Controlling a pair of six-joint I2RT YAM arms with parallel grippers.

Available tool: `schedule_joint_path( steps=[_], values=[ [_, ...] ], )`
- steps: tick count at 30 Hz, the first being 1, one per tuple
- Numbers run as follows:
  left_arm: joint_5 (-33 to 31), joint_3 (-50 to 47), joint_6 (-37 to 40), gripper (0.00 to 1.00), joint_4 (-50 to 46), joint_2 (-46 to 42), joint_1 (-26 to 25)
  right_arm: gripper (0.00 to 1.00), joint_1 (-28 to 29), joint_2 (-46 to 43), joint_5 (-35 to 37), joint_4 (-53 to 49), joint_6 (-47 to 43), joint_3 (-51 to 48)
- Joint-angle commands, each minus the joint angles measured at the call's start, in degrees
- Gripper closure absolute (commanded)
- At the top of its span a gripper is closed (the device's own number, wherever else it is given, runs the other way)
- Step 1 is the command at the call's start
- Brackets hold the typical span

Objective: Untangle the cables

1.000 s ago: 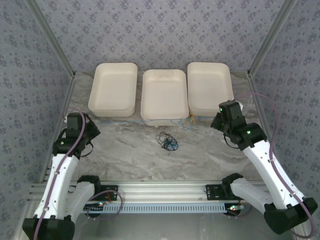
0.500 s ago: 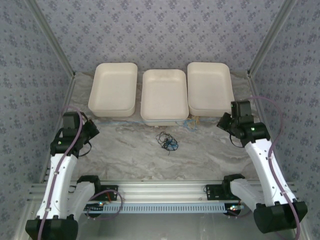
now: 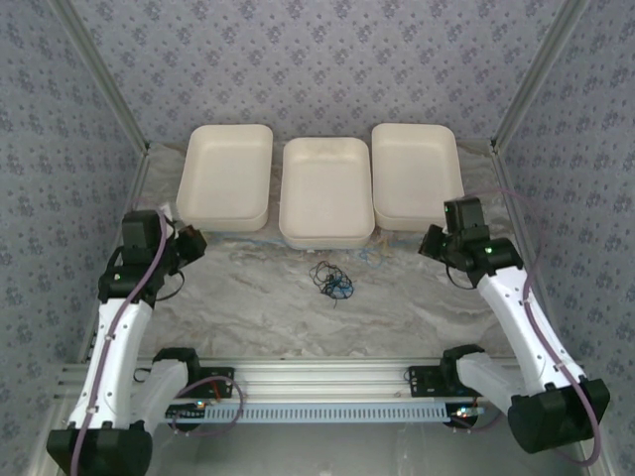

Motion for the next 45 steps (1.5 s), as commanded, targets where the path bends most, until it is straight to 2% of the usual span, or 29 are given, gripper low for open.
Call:
schedule_joint_path(
  steps=[1, 6, 9, 15, 22, 25, 30, 33, 36, 38, 41, 42, 44, 45],
  values=[
    [7.1, 7.08, -0.69, 1.0, 6.91, 1.57, -4.86, 1.0, 0.32, -0.93, 5.46, -2.11, 2.88, -3.68],
    [2.71, 19.34, 2.05, 1.0, 5.17, 10.58, -18.08, 1.0, -5.08, -1.09, 6.24, 0.9, 4.93, -8.99],
    [-2.55, 26.06, 5.56, 1.0, 1.75, 15.91, -22.88, 1.0, -8.66, 0.3, 5.1, 1.7, 4.99, -9.63],
    [-14.43, 34.51, 11.3, 1.0, -6.01, 21.9, -26.24, 1.0, -15.67, 1.35, 3.74, 2.54, 4.48, -9.16],
    [-21.73, 34.02, 16.85, 1.0, -12.51, 23.79, -29.36, 1.0, -18.55, 1.32, 1.29, 5.82, 1.1, -7.21],
    [-32.15, 31.08, 17.37, 1.0, -14.61, 23.47, -32.54, 1.0, -18.51, 1.15, 1.5, 5.58, 0.09, -5.54],
    [-57.04, 28.71, 15.74, 1.0, -20.1, 23.59, -35.73, 1.0, -18.28, 1.44, 1.77, 3.75, -3.02, -3.11],
    [-62.47, 29.52, 14.97, 1.0, -20.82, 23.26, -35.95, 1.0, -18.11, 1.59, 2.24, 2.45, -3.69, -3.21],
    [-63.2, 31.92, 15.48, 1.0, -20.11, 23.79, -37.29, 1.0, -18.33, 2.56, 1.81, 1.82, -2.32, -4.35],
    [-57.65, 33.57, 16.87, 1.0, -18.04, 24.53, -38.57, 1.0, -18.26, 3.5, 0.55, 1.39, -0.3, -5.08],
    [-48.69, 35.06, 19.67, 1.0, -11.92, 25.92, -43.45, 1.0, -18.29, 4.87, -3.95, 3.79, 2.62, -7.55],
    [-45.61, 36.42, 20.18, 1.0, -10.57, 27.01, -45.11, 0.97, -18.24, 5.19, -4.89, 4.62, 3.28, -8.47],
    [-40.22, 39.24, 20.51, 1.0, -8.3, 29.21, -47.56, 0.85, -18.27, 5.39, -6.04, 5.71, 4.25, -9.83],
    [-37.78, 40.72, 20.73, 1.0, -7.25, 30.34, -48.6, 0.75, -18.31, 5.18, -6.52, 5.85, 4.66, -10.23]
  ],
)
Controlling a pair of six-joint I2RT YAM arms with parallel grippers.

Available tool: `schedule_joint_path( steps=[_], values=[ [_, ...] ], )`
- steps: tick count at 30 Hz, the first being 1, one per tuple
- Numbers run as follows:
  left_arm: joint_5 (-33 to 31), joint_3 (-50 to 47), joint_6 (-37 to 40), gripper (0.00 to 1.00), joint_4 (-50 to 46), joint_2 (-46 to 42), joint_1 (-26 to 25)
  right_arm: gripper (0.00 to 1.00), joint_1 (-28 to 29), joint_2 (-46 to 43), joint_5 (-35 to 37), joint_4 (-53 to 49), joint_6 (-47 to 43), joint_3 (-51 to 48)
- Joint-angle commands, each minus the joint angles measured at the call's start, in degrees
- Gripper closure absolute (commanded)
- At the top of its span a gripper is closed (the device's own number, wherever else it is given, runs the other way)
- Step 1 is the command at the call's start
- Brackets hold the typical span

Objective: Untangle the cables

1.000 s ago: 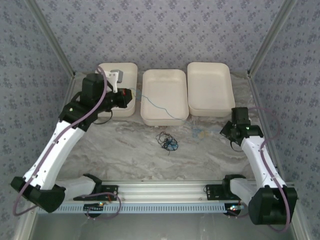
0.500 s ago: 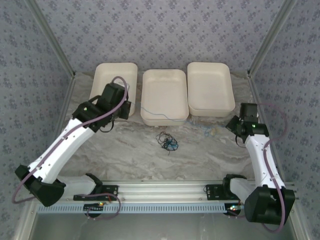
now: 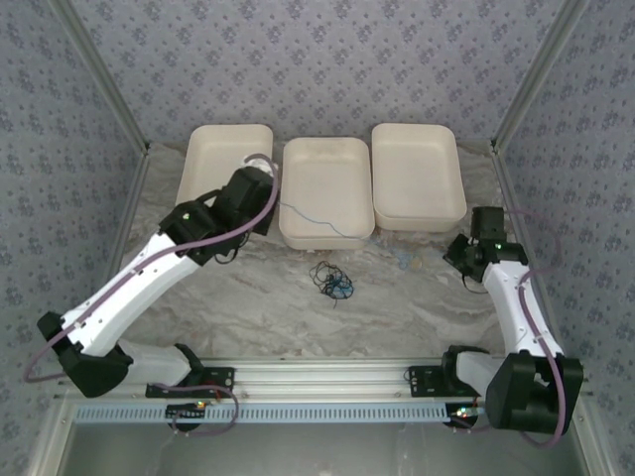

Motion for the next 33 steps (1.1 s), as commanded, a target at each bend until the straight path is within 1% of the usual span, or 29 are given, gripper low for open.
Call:
schedule_joint_path(
  steps=[1, 4, 6, 10, 13, 15, 17, 19, 21, 23, 24, 27, 28, 30, 33],
  values=[
    [11.58, 5.51, 2.16, 1.0, 6.46, 3.29, -2.96, 0.66, -0.16, -0.36, -3.39, 0.7, 2.55, -1.67],
    [17.25, 10.99, 1.89, 1.0, 7.39, 7.0, -4.06, 0.47, -0.15, -3.58, -4.67, 0.43, 2.67, -2.66],
    [20.77, 15.38, 1.89, 1.0, 7.47, 9.52, -4.53, 0.4, 0.06, -7.85, -5.26, -0.2, 4.95, -3.15],
    [25.39, 24.18, 1.7, 1.0, 7.13, 13.29, -5.16, 0.34, 0.09, -15.96, -7.36, -1.84, 7.79, -2.74],
    [28.86, 31.75, 1.54, 1.0, 6.4, 15.73, -5.63, 0.3, 0.64, -18.75, -13.81, -0.91, 12.19, -3.07],
    [31.63, 35.81, 1.54, 1.0, 5.72, 17.42, -5.91, 0.27, 1.5, -19.16, -21.29, 1.61, 16.66, -4.32],
    [33.77, 38.04, 1.37, 1.0, 5.34, 18.46, -6.16, 0.24, 3.53, -19.93, -25.32, 4.95, 25.18, -5.95],
    [35.44, 38.58, 1.13, 1.0, 5.75, 18.8, -6.31, 0.22, 7.0, -21.34, -28.85, 14.7, 36.96, -9.11],
    [36.35, 38.28, 0.76, 1.0, 6.29, 18.66, -6.36, 0.2, 10.26, -22.31, -27.8, 20.01, 45.81, -10.7],
    [36.86, 37.73, 0.36, 1.0, 7.05, 18.35, -6.44, 0.2, 12.67, -23.21, -25.77, 22.89, 50.58, -11.04],
    [36.81, 37.53, 0.03, 1.0, 7.59, 18.01, -6.46, 0.21, 13.56, -23.63, -23.91, 21.57, 50.62, -10.06],
    [35.58, 39.13, -0.29, 1.0, 7.56, 18.15, -6.44, 0.24, 14.65, -23.44, -18.54, 12.09, 44.5, -5.13],
    [35.23, 40.22, -0.23, 1.0, 7.37, 18.39, -6.44, 0.25, 14.73, -23.35, -18.03, 11.2, 42.72, -4.74],
    [35.32, 43.15, -0.14, 1.0, 6.38, 19.59, -6.44, 0.26, 14.78, -23.15, -19.96, 12.51, 41.76, -5.78],
    [37.79, 48.97, -0.01, 1.0, 3.79, 22.71, -6.45, 0.28, 16.07, -22.73, -24.22, 17.55, 44.34, -9.48]
  ],
)
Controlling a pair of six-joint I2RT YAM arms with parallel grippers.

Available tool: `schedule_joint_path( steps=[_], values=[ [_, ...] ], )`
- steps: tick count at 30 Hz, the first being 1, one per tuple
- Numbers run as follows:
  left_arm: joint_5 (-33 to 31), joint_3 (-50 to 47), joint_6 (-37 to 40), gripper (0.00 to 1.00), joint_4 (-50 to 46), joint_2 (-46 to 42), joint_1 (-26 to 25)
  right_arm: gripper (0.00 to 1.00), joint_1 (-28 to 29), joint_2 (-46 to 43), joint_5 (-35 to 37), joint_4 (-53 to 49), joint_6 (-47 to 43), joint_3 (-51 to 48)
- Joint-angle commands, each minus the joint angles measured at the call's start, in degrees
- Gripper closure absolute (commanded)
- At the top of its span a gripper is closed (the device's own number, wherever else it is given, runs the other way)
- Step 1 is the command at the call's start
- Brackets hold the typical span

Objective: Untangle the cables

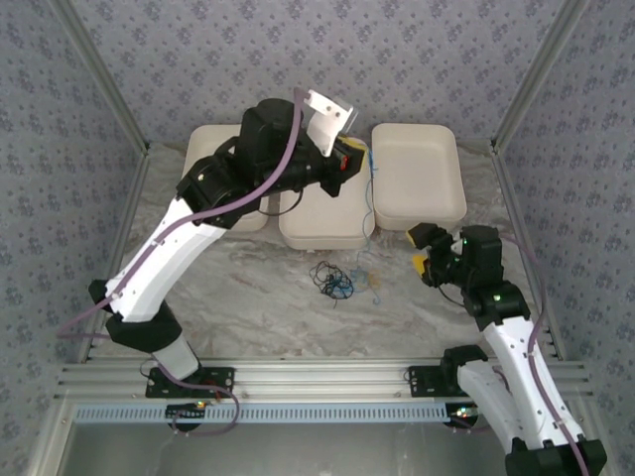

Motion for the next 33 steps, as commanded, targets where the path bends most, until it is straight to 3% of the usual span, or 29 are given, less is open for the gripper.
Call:
schedule_joint_path(
  steps=[1, 5, 8, 11, 15, 22, 26, 33],
  values=[
    [3.69, 6.85, -0.52, 1.0, -1.46, 2.8, -0.32, 0.3, 2.32, 0.03, -3.42, 4.72, 2.25, -3.42],
    [6.11, 16.01, -0.73, 1.0, -2.85, 7.5, -0.32, 0.38, 7.2, 0.55, 0.83, -0.3, -4.72, -1.63],
    [7.2, 26.26, -0.91, 1.0, -4.6, 12.25, -0.33, 0.39, 10.07, -1.38, 9.86, -6.33, -12.15, -0.55],
    [7.85, 31.86, -0.24, 1.0, -4.18, 15.03, -0.24, 0.39, 11.64, -4.82, 16.57, -5.55, -17.98, -2.38],
    [8.17, 31.78, 1.78, 1.0, -1.47, 14.94, -0.24, 0.39, 13.74, -8.09, 22.64, -3.08, -28.57, -3.32],
    [8.46, 31.79, 3.46, 1.0, -0.23, 14.52, -0.24, 0.31, 21.18, -11.44, 24.3, 10.39, -51.21, -7.64],
    [7.79, 31.78, 3.55, 1.0, -0.78, 14.43, -0.08, 0.25, 27.47, -10.91, 28.11, 11.78, -58.18, -8.22],
    [8.17, 31.78, 3.53, 1.0, -2.03, 14.64, 0.16, 0.24, 35.52, -6.92, 33.68, 16.84, -64.56, -7.98]
  ],
)
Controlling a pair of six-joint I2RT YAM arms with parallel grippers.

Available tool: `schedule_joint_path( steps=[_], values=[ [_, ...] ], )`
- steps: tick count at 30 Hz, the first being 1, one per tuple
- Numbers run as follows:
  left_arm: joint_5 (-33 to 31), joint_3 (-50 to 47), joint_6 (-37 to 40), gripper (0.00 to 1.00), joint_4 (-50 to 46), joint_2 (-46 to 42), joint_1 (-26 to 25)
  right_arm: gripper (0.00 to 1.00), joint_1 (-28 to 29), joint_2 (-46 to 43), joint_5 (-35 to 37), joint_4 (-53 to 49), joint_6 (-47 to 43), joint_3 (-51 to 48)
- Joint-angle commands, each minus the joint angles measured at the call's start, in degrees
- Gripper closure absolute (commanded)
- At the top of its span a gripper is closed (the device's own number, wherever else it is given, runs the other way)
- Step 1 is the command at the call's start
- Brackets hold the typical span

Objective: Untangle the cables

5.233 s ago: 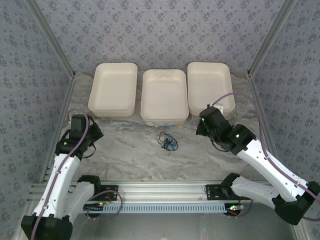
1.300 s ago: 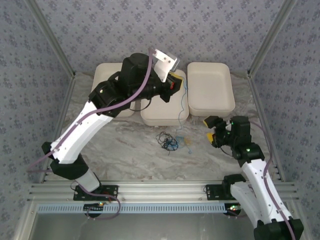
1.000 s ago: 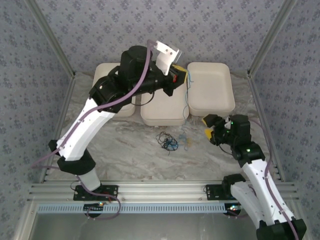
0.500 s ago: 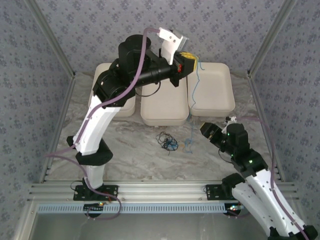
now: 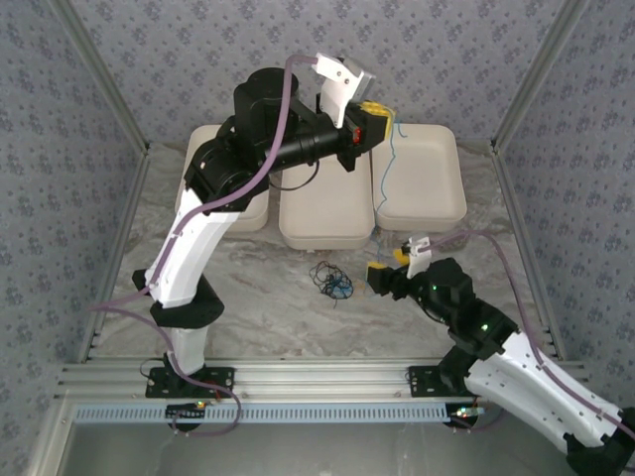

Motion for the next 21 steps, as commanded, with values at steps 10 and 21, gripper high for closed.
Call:
schedule_joint_path(
  steps=[10, 21],
  values=[
    [0.37, 1.66, 0.91, 1.0, -0.66, -0.91, 0.11, 0.31, 0.46, 11.95, 6.27, 8.92, -10.14, 6.31],
    [-4.66, 1.25, 3.39, 1.0, -4.19, -2.35, 0.64, 0.97, -2.26, 13.59, 7.03, 5.58, -9.64, 9.14]
  ],
)
